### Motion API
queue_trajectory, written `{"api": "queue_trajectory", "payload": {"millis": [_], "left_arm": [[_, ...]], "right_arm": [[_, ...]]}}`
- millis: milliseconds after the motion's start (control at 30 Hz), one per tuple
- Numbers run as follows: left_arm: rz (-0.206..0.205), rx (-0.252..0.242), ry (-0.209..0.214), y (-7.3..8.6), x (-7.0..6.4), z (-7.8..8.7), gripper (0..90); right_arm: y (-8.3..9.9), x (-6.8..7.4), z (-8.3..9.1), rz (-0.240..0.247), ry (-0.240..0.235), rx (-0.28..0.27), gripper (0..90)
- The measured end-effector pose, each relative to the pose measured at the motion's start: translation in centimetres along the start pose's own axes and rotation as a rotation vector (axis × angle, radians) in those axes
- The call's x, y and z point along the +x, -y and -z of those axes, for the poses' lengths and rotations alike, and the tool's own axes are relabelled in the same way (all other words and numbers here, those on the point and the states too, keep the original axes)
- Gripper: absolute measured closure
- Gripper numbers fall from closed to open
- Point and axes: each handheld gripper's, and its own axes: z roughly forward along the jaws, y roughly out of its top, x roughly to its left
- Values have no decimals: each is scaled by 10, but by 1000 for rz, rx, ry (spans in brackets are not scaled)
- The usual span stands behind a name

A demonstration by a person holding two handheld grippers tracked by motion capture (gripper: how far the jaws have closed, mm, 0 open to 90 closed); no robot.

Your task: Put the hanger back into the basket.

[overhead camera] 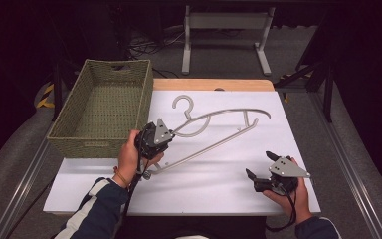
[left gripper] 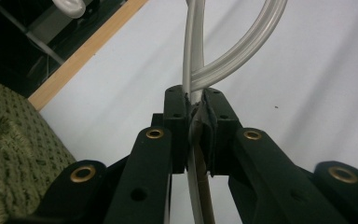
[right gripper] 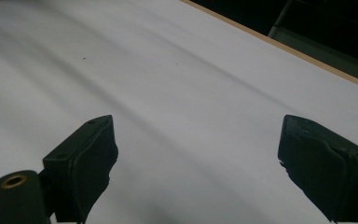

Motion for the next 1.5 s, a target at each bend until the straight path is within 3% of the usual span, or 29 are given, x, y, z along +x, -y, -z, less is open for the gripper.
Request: {"api": "queue_trajectory", "payload": {"millis": [167,267,300,533,700,733,867,1133,1200,1500], "left_arm": [[30,-13,0,-3,5,9,818],[92,-25,17,-4,17,23,818],[92,-25,17,-4,17,23,818],[161,1,9,-8,48,47,818],[196,21,14,-4,62,54,818],[219,27,25,-3,67,55,818],[263,40,12,1,87,62,818],[307,84,-46,6,123,70,818],[314,83,-45,7,126,70,818],[376,115,-93,26,166,66,818]], "right_arm": [[0,-1,0,0,-1,0,119],[0,0,0,-4,-2,0,119],[0,0,0,-3,-2,1,119],[0,1,0,-1,-4,4,118],[1,1,-1,-4,-6,10,118],[1,1,-1,-4,-8,10,118],[1,1,-2,-5,-9,14,118],[2,1,-3,-2,-12,20,117],[2,1,-4,-3,-12,21,117],[3,2,-5,-3,-19,31,117]]}}
